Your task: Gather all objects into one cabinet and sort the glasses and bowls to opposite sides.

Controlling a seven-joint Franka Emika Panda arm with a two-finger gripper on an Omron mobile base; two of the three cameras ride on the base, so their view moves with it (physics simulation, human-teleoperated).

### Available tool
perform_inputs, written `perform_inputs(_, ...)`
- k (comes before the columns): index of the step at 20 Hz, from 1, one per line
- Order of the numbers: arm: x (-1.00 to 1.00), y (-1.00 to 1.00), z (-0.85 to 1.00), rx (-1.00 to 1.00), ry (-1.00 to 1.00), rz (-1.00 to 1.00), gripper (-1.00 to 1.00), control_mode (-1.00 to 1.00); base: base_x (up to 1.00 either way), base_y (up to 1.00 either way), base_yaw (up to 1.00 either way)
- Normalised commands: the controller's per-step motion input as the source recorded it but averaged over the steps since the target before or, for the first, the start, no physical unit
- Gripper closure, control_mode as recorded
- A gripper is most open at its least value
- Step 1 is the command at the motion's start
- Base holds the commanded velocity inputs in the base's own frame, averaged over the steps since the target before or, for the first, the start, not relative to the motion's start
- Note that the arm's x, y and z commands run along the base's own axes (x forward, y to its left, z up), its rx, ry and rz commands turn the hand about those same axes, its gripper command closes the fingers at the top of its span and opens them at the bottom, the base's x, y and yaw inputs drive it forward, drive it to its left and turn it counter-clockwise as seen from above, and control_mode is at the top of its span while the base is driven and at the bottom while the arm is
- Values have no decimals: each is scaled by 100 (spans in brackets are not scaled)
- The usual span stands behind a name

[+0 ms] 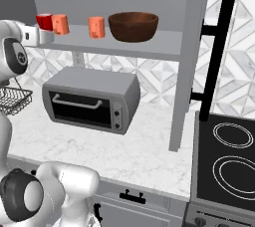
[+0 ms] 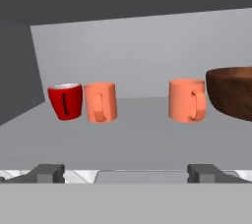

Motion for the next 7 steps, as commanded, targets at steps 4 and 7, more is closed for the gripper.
perform_inputs(4, -40, -29, 31, 0, 0, 0, -100, -100, 0, 0, 0)
perform_inputs(7, -25, -38, 8, 0, 0, 0, -100, -100, 0, 0, 0)
